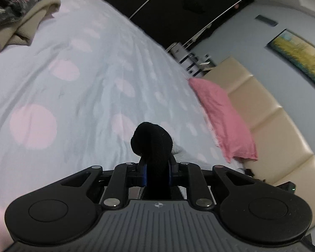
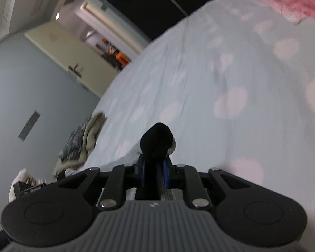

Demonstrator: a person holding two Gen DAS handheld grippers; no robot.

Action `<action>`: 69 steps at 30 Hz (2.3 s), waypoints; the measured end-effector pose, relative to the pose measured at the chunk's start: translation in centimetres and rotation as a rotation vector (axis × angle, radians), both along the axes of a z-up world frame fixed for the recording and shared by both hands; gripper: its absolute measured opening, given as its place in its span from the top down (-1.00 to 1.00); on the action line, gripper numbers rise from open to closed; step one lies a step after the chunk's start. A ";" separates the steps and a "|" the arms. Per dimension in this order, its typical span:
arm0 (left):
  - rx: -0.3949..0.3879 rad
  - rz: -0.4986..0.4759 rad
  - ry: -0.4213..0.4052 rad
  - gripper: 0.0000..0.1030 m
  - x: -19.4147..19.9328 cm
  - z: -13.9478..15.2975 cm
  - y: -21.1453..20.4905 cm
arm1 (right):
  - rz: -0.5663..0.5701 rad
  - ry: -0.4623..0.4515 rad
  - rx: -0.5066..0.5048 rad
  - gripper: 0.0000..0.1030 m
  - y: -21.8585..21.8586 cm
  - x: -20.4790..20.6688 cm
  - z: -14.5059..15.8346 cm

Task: Fold clothes
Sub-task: 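Lay the black sleeve along the grey shirt body with both grippers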

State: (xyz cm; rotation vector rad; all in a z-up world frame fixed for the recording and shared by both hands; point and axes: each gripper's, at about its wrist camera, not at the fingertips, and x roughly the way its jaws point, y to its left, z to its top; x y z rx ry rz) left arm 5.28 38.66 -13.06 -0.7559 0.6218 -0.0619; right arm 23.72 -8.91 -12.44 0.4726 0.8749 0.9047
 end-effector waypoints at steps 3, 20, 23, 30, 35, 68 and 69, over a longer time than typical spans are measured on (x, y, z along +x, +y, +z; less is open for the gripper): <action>0.100 -0.011 0.100 0.66 3.5 -1.6 -0.3 | -0.009 0.008 -0.073 0.61 1.7 2.1 -1.3; 0.234 -0.004 0.063 0.36 -2.0 1.6 -6.6 | 0.066 -0.066 -0.288 0.30 4.3 -6.1 -0.6; 0.181 -0.024 0.148 0.36 -1.5 -0.5 -8.4 | 0.013 -0.001 -0.315 0.26 4.7 -6.9 -2.0; 0.168 -0.036 0.138 0.15 -0.8 -2.2 -10.0 | -0.075 0.054 -0.298 0.21 4.0 -7.6 -3.2; 0.151 -0.029 0.159 0.15 -0.2 -2.7 -10.0 | -0.072 0.025 -0.282 0.64 4.9 -7.4 -3.5; 0.031 -0.023 0.179 0.99 -1.2 -1.6 -10.2 | -0.129 0.113 -0.220 0.62 2.9 -7.4 -2.8; 0.032 -0.024 0.179 0.99 -1.2 -1.6 -10.2 | -0.138 0.128 -0.225 0.33 2.9 -7.5 -3.3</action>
